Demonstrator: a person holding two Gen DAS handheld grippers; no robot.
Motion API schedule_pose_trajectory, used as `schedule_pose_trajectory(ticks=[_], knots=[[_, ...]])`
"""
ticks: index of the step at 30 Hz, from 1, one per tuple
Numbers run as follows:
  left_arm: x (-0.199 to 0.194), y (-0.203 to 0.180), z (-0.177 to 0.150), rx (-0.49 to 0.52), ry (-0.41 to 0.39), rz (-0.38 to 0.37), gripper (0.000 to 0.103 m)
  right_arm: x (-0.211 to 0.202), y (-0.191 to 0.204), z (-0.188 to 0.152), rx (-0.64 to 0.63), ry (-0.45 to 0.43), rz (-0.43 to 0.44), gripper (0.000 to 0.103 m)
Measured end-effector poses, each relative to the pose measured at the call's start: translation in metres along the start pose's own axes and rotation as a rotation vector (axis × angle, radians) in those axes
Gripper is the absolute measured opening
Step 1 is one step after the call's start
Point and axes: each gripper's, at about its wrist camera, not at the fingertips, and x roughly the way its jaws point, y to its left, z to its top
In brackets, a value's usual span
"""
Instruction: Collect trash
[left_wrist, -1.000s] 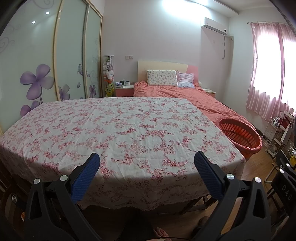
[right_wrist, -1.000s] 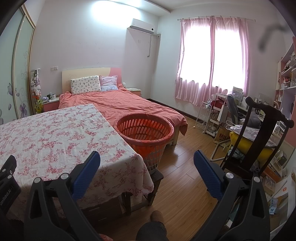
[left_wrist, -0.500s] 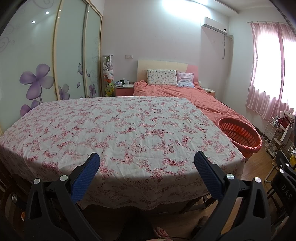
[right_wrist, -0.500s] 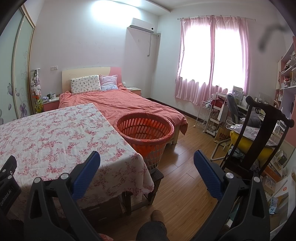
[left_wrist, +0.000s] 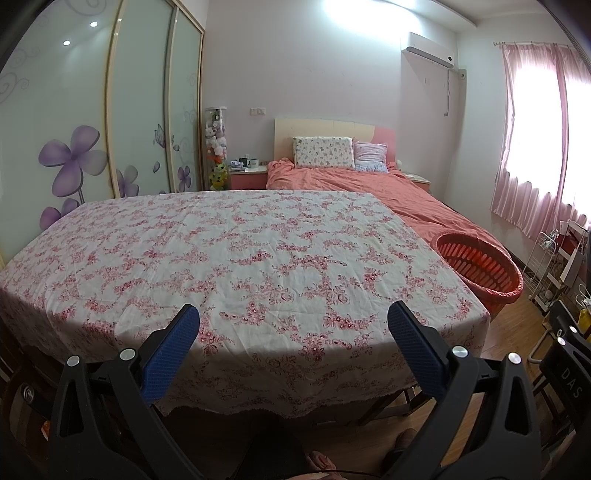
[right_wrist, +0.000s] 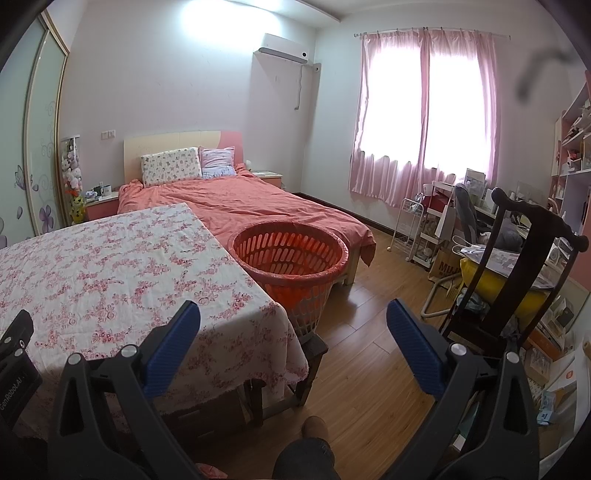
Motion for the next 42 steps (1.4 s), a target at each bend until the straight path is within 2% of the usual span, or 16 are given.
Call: schedule_pose_trajectory(ticks=[42], knots=[[0.0014,0.0088,-0.0025,-0.004,0.016,0.007,0.1,-0.0026,-0.0011,-0.0011,0.002,0.009,0.004,0.099]])
